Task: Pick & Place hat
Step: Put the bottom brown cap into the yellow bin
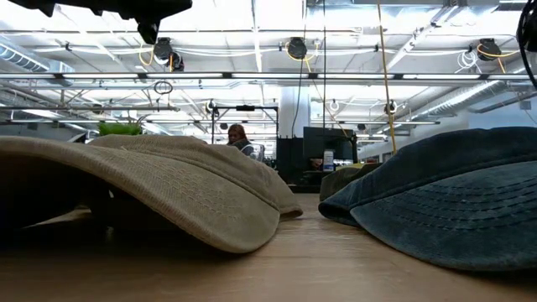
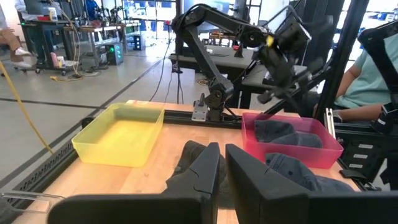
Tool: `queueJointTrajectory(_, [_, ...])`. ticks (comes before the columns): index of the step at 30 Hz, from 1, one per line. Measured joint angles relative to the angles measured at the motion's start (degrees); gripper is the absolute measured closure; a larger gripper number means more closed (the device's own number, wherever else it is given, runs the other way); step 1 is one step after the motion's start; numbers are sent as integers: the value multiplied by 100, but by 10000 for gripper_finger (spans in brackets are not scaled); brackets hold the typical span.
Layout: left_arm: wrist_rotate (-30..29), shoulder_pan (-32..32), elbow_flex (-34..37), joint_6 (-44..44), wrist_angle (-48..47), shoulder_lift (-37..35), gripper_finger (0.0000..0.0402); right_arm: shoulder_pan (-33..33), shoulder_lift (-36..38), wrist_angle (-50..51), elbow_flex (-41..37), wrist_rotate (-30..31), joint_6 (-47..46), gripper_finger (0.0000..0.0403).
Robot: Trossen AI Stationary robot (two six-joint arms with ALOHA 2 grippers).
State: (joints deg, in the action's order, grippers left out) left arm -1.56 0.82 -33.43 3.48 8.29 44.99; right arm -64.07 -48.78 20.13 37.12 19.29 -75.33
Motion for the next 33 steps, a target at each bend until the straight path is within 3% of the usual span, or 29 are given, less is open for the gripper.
queueJointTrajectory(5, [2, -1, 0, 10, 1, -1, 362, 335, 177, -603, 0, 740, 1466, 310])
queueJointTrajectory(17, [3, 0, 0, 9, 4, 0, 362, 2406, -216, -447, 0, 750, 3786, 310])
queueJointTrajectory(26, [6, -2, 0, 7, -3, 0, 362, 4461, -1096, -556, 2, -951, 5128, 309])
queueJointTrajectory(33, [9, 0, 0, 5, -133, -2, 362, 5143, -1768, -980, 3, -1797, 5566, 309])
